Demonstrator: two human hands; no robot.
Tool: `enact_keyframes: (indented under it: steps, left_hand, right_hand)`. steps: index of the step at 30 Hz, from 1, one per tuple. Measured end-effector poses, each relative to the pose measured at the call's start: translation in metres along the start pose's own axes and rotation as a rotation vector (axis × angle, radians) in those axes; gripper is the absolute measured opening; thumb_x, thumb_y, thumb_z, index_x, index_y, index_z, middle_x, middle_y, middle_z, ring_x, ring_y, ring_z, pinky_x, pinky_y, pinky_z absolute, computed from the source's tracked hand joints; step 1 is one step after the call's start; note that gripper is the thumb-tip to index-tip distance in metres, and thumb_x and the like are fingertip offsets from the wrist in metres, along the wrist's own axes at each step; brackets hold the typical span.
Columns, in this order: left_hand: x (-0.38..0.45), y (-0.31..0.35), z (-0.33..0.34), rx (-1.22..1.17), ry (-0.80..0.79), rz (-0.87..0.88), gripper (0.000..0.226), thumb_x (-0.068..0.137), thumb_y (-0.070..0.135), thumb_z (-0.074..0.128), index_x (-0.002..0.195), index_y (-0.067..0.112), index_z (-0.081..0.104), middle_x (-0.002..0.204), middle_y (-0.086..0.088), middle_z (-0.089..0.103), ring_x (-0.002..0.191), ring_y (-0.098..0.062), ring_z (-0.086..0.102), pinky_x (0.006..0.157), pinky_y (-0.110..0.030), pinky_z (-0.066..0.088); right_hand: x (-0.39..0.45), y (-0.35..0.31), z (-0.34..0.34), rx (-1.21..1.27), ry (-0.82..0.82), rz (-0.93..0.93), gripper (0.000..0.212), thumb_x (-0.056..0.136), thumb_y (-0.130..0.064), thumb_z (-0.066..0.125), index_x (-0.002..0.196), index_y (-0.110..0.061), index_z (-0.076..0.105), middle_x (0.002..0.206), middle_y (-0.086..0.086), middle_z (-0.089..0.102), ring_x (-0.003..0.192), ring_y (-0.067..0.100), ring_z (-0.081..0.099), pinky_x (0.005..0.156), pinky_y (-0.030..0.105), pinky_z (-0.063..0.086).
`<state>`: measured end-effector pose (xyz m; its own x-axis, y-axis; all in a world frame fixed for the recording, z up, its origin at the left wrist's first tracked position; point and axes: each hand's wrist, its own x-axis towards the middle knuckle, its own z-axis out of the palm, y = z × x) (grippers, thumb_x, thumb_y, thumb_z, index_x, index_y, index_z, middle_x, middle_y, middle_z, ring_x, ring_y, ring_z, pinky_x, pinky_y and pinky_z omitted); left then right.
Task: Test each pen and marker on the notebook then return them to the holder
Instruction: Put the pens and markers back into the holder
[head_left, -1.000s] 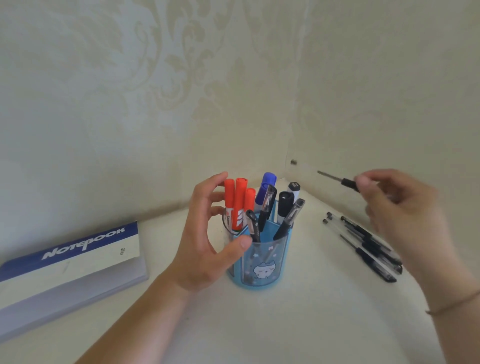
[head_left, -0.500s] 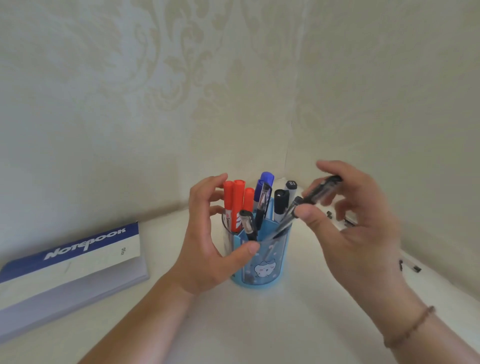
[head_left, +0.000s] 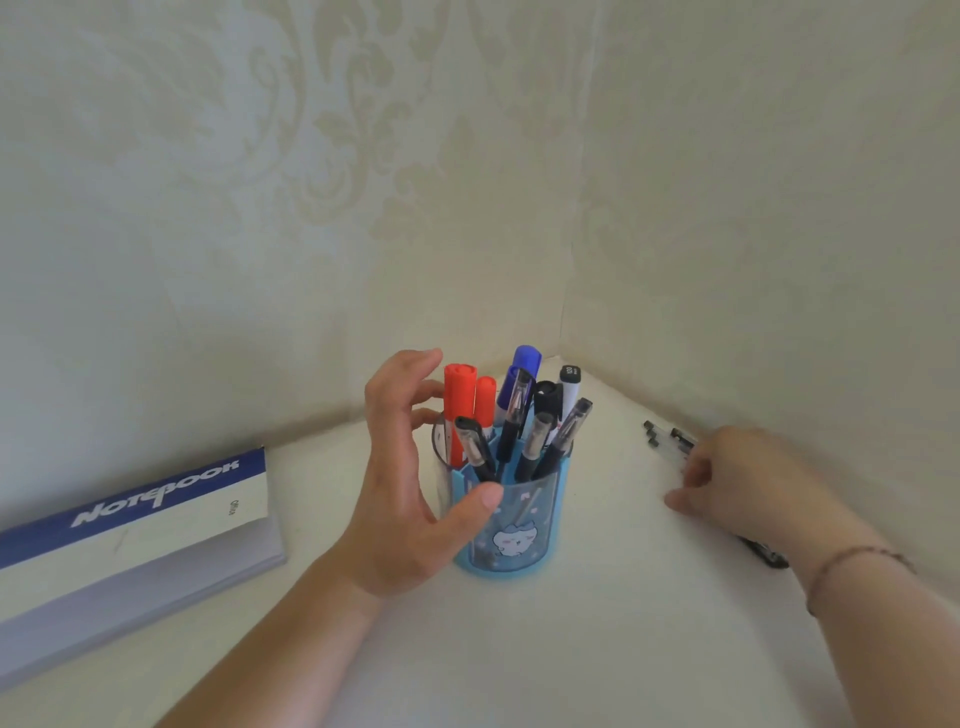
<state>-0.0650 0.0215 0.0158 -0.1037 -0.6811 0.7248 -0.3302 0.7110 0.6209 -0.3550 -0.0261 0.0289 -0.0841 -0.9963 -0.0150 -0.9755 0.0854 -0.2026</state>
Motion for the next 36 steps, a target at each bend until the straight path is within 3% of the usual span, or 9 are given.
enact_keyframes:
  steps: [10, 15, 19, 23, 25, 28, 31, 34, 36]
  left_hand:
    - [-0.001, 0.008, -0.001, 0.022, 0.033, 0.021, 0.081, 0.071, 0.037, 0.061, 0.14, 0.011, 0.028, 0.137, -0.012, 0.032, 0.121, -0.031, 0.048, 0.092, -0.034, 0.045]
    - [-0.001, 0.012, 0.004, 0.07, 0.146, -0.029, 0.078, 0.069, 0.038, 0.067, 0.138, 0.023, 0.033, 0.135, -0.004, 0.035, 0.113, -0.026, 0.05, 0.083, -0.048, 0.047]
    - [0.001, 0.024, 0.008, -0.012, 0.196, -0.172, 0.092, 0.06, 0.043, 0.076, 0.139, 0.034, 0.031, 0.133, 0.003, 0.038, 0.11, -0.021, 0.053, 0.09, -0.044, 0.049]
    - [0.006, 0.032, 0.012, 0.0, 0.186, -0.228, 0.091, 0.059, 0.039, 0.085, 0.135, 0.044, 0.035, 0.127, 0.01, 0.041, 0.107, -0.018, 0.057, 0.082, -0.024, 0.052]
    - [0.01, 0.032, 0.014, -0.034, 0.246, -0.3, 0.088, 0.055, 0.036, 0.087, 0.129, 0.046, 0.041, 0.121, 0.014, 0.046, 0.104, -0.015, 0.059, 0.077, -0.027, 0.055]
    - [0.009, 0.033, 0.018, -0.032, 0.323, -0.336, 0.078, 0.051, 0.037, 0.088, 0.117, 0.045, 0.047, 0.111, 0.014, 0.055, 0.098, -0.011, 0.06, 0.077, -0.024, 0.053]
    - [0.003, 0.036, 0.025, 0.079, 0.352, -0.234, 0.061, 0.059, 0.037, 0.085, 0.103, 0.036, 0.043, 0.099, -0.004, 0.056, 0.09, -0.016, 0.057, 0.077, -0.016, 0.044]
    - [-0.001, 0.036, 0.028, 0.076, 0.372, -0.067, 0.053, 0.071, 0.029, 0.079, 0.103, 0.027, 0.037, 0.099, -0.004, 0.041, 0.086, -0.019, 0.05, 0.081, -0.012, 0.038]
    - [-0.002, 0.038, 0.027, 0.113, 0.304, 0.04, 0.04, 0.079, 0.028, 0.069, 0.11, 0.022, 0.043, 0.107, -0.002, 0.041, 0.1, -0.013, 0.05, 0.088, -0.014, 0.037]
  right_hand:
    - [-0.007, -0.003, 0.0, -0.174, 0.095, 0.041, 0.008, 0.078, -0.025, 0.06, 0.085, -0.021, 0.062, 0.088, 0.0, 0.061, 0.082, 0.025, 0.062, 0.07, 0.029, 0.054]
    - [-0.013, -0.013, 0.001, -0.189, 0.08, -0.082, 0.005, 0.086, -0.031, 0.053, 0.083, -0.028, 0.054, 0.085, -0.005, 0.058, 0.081, 0.022, 0.059, 0.064, 0.026, 0.046]
    - [-0.022, -0.021, -0.011, 0.468, 0.198, -0.218, 0.021, 0.091, -0.01, 0.05, 0.093, -0.028, 0.06, 0.06, -0.007, 0.062, 0.052, 0.014, 0.054, 0.053, 0.024, 0.046]
    - [-0.05, -0.037, -0.046, 1.592, -0.072, -0.3, 0.033, 0.085, 0.003, 0.05, 0.086, -0.018, 0.076, 0.073, 0.003, 0.069, 0.051, 0.018, 0.055, 0.047, 0.021, 0.041]
    - [-0.061, -0.044, -0.055, 1.815, -0.152, -0.338, 0.021, 0.075, -0.007, 0.059, 0.085, -0.016, 0.076, 0.069, 0.005, 0.067, 0.041, 0.012, 0.052, 0.036, 0.013, 0.035]
    - [-0.068, -0.059, -0.047, 1.681, 0.057, -0.354, 0.014, 0.07, -0.032, 0.067, 0.074, -0.019, 0.07, 0.049, 0.0, 0.045, 0.033, 0.013, 0.036, 0.038, 0.019, 0.019]
    - [-0.072, -0.077, -0.032, 1.658, 0.146, -0.384, 0.017, 0.08, -0.034, 0.057, 0.075, -0.021, 0.067, 0.052, -0.001, 0.033, 0.04, 0.016, 0.032, 0.043, 0.025, 0.02]
    - [-0.075, -0.089, -0.022, 1.517, 0.189, -0.409, 0.023, 0.082, -0.037, 0.056, 0.075, -0.018, 0.066, 0.048, -0.004, 0.037, 0.041, 0.016, 0.034, 0.041, 0.021, 0.025]
    - [-0.074, -0.089, -0.013, 1.184, 0.281, -0.486, 0.028, 0.077, -0.045, 0.06, 0.075, -0.018, 0.066, 0.047, -0.003, 0.049, 0.043, 0.017, 0.039, 0.041, 0.025, 0.033]
